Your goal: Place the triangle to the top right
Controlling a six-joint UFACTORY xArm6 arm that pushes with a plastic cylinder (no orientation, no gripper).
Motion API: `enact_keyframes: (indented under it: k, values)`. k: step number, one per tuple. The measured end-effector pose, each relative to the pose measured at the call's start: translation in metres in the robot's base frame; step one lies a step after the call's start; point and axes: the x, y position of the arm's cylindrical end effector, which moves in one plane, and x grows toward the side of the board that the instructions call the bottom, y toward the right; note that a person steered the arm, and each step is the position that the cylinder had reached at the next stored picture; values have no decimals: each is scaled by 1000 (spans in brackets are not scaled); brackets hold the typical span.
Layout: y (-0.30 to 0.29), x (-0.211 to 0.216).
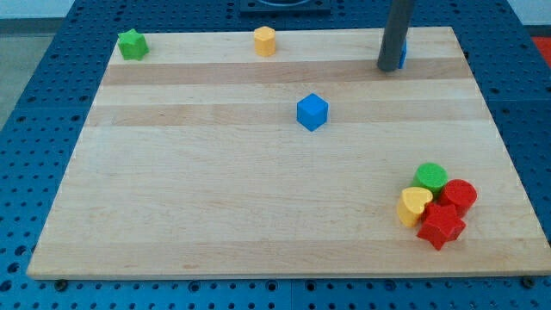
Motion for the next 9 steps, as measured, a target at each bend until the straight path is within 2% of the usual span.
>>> enact_keyframes:
  k: [4,6,8,9]
  values:
    - [6,-3]
    - [11,-22]
    - [11,-61]
    - [11,-61]
